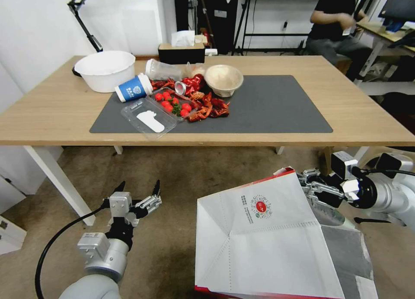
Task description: Pick up the food delivery bag from the floor and place it on the table.
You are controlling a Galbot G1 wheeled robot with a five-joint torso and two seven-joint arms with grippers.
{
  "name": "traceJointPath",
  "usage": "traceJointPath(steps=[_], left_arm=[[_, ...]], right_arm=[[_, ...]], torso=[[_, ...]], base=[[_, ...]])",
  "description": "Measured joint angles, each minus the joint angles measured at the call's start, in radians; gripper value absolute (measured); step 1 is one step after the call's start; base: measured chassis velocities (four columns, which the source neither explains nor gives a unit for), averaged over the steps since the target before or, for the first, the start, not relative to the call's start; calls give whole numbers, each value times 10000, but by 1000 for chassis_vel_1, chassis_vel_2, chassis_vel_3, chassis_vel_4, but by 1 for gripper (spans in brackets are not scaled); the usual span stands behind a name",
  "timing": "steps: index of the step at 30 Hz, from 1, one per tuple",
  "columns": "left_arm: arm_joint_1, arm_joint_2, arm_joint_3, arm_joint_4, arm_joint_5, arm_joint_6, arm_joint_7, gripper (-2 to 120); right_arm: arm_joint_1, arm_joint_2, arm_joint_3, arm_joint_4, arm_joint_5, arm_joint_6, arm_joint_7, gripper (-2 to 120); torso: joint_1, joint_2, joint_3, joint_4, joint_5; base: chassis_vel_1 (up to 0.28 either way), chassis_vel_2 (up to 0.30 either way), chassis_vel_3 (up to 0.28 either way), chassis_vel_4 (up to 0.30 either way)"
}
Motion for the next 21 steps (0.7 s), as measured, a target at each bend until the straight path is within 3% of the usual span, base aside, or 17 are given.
traceJointPath(steps=[21], left_arm=[[-81, 17, 26, 93, -6, 14, 39, 100]], right_arm=[[70, -40, -47, -95, 27, 15, 73, 0]], torso=[[374, 934, 562, 0, 0]], base=[[0, 0, 0, 0]])
